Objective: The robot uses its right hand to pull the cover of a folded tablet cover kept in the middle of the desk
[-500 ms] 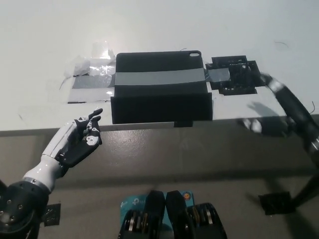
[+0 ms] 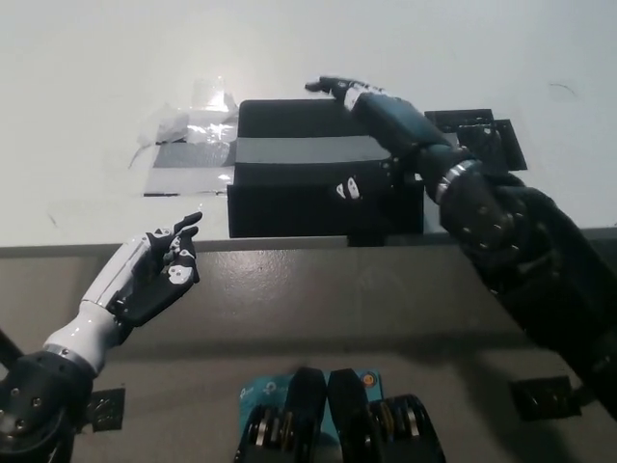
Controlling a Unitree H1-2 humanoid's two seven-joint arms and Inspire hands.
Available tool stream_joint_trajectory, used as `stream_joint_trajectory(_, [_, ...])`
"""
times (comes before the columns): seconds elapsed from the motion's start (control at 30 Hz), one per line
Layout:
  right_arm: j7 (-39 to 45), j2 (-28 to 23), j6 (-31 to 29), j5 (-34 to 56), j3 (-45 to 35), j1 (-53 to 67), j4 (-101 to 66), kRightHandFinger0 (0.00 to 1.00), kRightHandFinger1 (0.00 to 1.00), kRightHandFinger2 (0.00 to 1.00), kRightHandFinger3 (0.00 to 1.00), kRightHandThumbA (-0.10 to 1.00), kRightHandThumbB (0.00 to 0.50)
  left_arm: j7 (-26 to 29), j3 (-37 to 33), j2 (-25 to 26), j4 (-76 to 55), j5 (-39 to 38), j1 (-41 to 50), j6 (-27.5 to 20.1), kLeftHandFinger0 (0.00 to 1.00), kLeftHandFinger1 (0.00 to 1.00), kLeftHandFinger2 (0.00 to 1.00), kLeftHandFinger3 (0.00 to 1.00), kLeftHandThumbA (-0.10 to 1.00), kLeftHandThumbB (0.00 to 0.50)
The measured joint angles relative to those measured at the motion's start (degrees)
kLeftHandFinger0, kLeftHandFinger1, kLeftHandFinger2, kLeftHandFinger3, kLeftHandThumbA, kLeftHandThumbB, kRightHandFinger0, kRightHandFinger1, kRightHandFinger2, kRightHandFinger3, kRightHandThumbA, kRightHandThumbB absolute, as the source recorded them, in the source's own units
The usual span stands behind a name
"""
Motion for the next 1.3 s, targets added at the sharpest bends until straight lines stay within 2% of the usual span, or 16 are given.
stream_joint_trajectory(0.2, [2.4,0.2,-0.2,-3.4,4.3,-2.6,8.7,1.0,1.0,1.0,1.0,1.0,0.5,0.0,-0.1,0.0,0.0,0.0,0.0,0.1,1.0,1.0,1.0,1.0,0.6,0.21])
stream_joint_trajectory(0.4, [3.4,1.5,-0.9,-6.8,8.2,-4.3,17.4,1.0,1.0,1.0,1.0,1.0,0.5,-0.1,0.0,0.0,0.0,0.0,0.0,0.1,1.0,1.0,1.0,1.0,0.64,0.245])
stream_joint_trajectory(0.47, [3.6,1.8,-1.2,-8.2,9.5,-5.0,19.9,1.0,1.0,1.0,1.0,1.0,0.5,-0.1,0.1,0.0,0.1,-0.1,0.0,0.1,1.0,1.0,1.0,1.0,0.64,0.237])
stream_joint_trajectory(0.6, [4.0,2.2,-1.7,-9.8,10.1,-6.2,21.2,1.0,1.0,1.0,1.0,1.0,0.5,-0.1,0.1,0.0,0.4,0.0,-0.3,0.1,1.0,1.0,1.0,1.0,0.65,0.255])
stream_joint_trajectory(0.7, [4.7,2.9,-2.0,-10.8,10.8,-6.3,20.6,1.0,1.0,1.0,1.0,1.0,0.5,-0.1,0.1,0.0,0.4,0.0,-0.3,0.1,1.0,1.0,1.0,1.0,0.62,0.226])
stream_joint_trajectory(0.8, [5.8,3.3,-2.2,-11.6,11.4,-5.8,18.2,1.0,1.0,1.0,1.0,0.94,0.5,-0.2,0.0,0.0,0.4,-0.1,-0.3,0.2,1.0,1.0,1.0,1.0,0.62,0.229])
stream_joint_trajectory(0.93, [7.4,3.2,-2.0,-11.7,11.3,-3.4,13.7,1.0,1.0,1.0,1.0,0.97,0.5,-0.4,0.0,0.0,0.3,-0.1,-0.3,0.2,1.0,1.0,1.0,1.0,0.6,0.203])
stream_joint_trajectory(1.03, [9.5,2.4,-1.2,-11.7,10.7,-1.8,10.2,1.0,1.0,1.0,1.0,0.99,0.5,-0.7,0.1,0.0,0.3,-0.2,-0.3,0.3,1.0,1.0,1.0,1.0,0.61,0.224])
stream_joint_trajectory(1.13, [11.7,1.4,0.0,-11.7,9.9,-1.6,7.8,0.98,1.0,1.0,1.0,0.98,0.5,-0.7,0.0,0.0,0.3,-0.3,-0.4,0.5,1.0,1.0,1.0,1.0,0.61,0.221])
stream_joint_trajectory(1.3, [15.8,-0.6,3.3,-11.6,8.1,-0.3,3.2,1.0,1.0,1.0,1.0,0.96,0.5,-0.9,0.0,0.0,0.3,-0.3,-1.6,0.6,1.0,1.0,1.0,1.0,0.62,0.217])
